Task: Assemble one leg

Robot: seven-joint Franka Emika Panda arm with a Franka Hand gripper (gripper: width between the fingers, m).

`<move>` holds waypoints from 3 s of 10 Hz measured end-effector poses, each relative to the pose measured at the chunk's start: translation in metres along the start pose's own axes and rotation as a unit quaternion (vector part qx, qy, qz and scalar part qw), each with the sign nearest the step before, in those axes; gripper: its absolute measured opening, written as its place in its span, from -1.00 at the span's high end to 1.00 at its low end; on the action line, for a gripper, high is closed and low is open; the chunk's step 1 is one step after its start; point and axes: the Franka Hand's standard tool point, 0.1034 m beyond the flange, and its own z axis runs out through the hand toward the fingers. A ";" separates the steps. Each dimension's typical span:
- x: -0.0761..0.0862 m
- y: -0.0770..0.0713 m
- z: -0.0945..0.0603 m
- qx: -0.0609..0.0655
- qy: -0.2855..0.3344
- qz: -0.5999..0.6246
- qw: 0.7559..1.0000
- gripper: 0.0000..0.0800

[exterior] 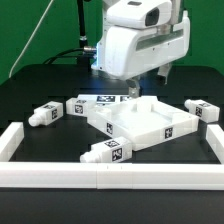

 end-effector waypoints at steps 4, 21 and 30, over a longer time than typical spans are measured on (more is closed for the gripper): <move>-0.007 0.033 0.000 0.001 0.001 -0.083 0.997 -0.62; 0.024 0.069 -0.006 0.053 0.017 0.399 0.915 -0.62; 0.014 0.100 0.061 0.067 0.026 0.601 0.796 -0.62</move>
Offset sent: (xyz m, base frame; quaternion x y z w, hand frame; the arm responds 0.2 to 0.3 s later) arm 0.0339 -0.0019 0.0379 0.0038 -0.0414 -0.0975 0.9944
